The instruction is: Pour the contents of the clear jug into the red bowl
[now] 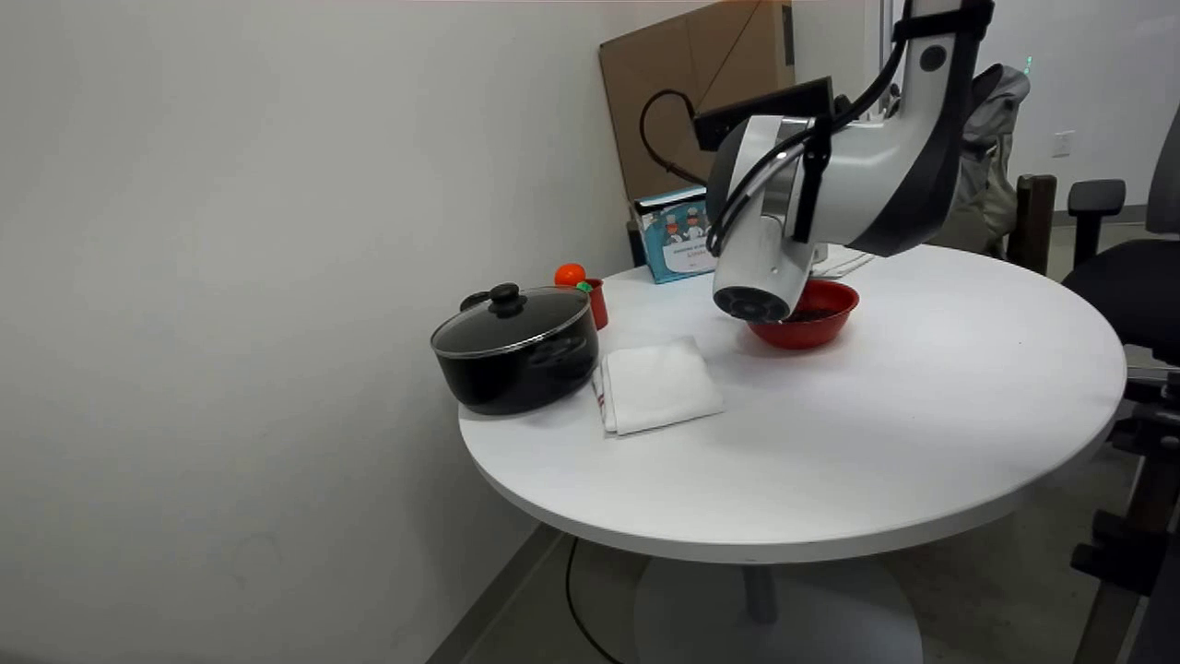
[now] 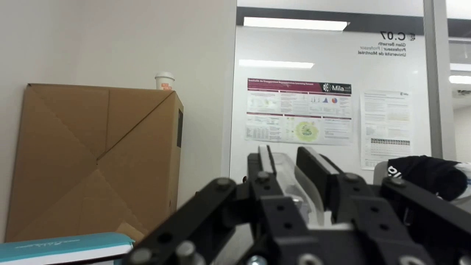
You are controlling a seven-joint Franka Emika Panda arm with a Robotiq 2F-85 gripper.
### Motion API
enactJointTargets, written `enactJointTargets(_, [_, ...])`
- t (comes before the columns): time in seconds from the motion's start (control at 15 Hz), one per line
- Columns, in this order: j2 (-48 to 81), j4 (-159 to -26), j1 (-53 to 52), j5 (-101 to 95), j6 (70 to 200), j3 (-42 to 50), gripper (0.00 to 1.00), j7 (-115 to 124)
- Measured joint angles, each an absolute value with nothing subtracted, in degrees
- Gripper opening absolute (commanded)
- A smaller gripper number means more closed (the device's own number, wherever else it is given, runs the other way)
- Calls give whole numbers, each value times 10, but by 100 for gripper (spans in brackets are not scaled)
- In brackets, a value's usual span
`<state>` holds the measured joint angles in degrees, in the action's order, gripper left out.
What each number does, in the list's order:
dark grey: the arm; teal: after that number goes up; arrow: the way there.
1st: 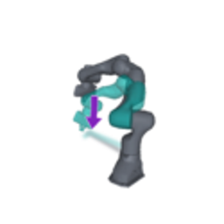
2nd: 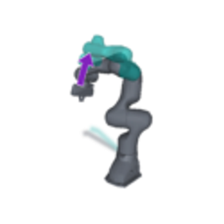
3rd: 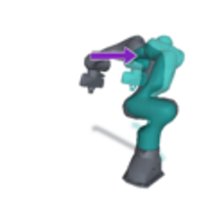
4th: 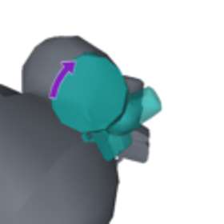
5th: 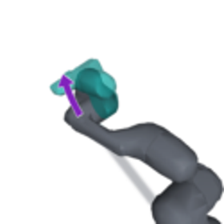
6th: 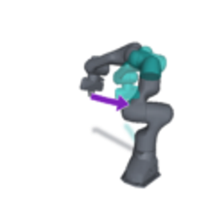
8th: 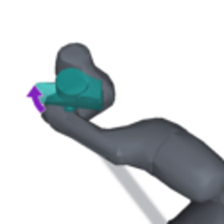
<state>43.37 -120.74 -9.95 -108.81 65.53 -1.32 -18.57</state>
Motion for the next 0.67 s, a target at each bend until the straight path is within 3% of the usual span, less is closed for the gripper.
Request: enactJointTargets(0.67, [433, -1277, -99, -1196, 575, 7, 12, -145])
